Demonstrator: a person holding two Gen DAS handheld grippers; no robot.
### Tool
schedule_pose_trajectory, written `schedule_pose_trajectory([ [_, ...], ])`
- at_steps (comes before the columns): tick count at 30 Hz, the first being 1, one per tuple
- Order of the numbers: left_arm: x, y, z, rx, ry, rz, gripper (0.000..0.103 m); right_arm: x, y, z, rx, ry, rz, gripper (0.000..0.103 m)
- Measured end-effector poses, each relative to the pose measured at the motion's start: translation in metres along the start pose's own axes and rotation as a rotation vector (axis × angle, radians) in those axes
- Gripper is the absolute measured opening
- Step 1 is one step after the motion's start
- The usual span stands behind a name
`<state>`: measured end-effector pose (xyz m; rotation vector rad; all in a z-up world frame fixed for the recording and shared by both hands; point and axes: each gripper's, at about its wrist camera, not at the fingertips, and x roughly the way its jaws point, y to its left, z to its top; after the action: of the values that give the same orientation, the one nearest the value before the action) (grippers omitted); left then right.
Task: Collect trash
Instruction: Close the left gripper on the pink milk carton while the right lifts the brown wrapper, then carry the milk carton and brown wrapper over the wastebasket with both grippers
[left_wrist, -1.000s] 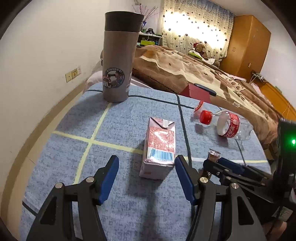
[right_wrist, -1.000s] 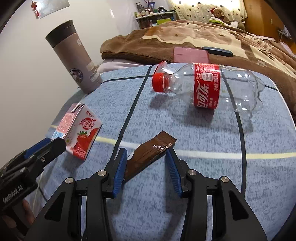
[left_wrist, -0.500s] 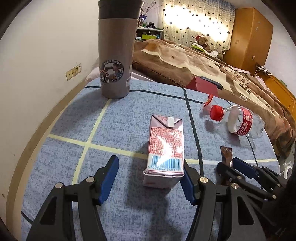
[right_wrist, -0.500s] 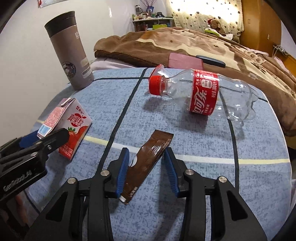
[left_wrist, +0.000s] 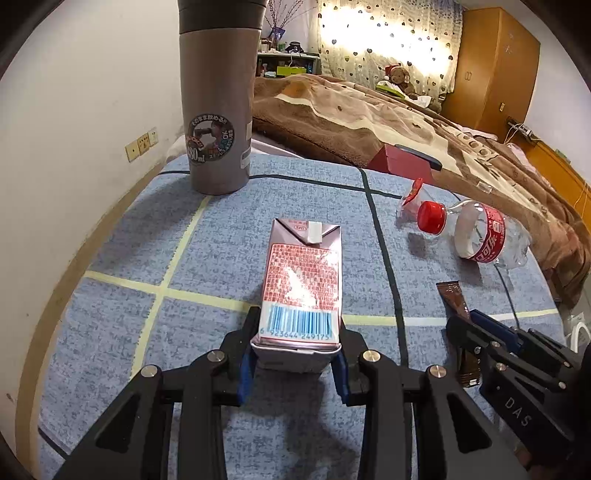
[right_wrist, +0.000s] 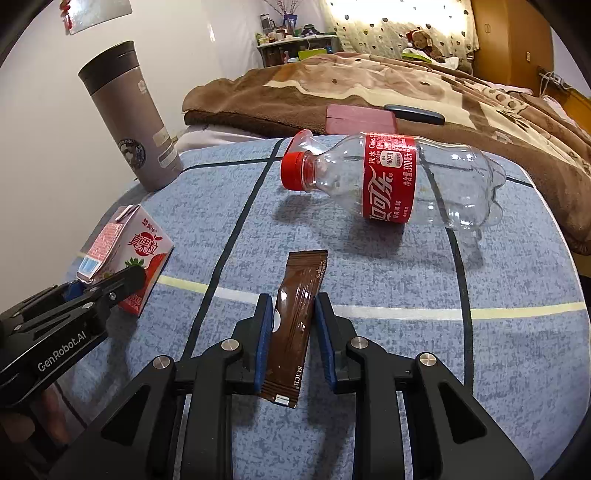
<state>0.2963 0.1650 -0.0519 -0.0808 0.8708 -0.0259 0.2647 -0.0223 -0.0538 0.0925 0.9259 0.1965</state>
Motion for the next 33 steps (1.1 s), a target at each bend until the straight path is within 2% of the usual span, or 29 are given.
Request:
schedule_pose_trajectory([
  [18,-0.041,-0.018,-0.023,0.036,-0.03,-0.019,0.036,-0.023,-0.008,-0.011,0.022,-0.034,0.047,0.022],
  [33,-0.084,-0.067,-0.046,0.084,-0.066,-0.062,0.036,-0.066,-0.039,-0.025,0.084,-0.088,0.063,0.022],
])
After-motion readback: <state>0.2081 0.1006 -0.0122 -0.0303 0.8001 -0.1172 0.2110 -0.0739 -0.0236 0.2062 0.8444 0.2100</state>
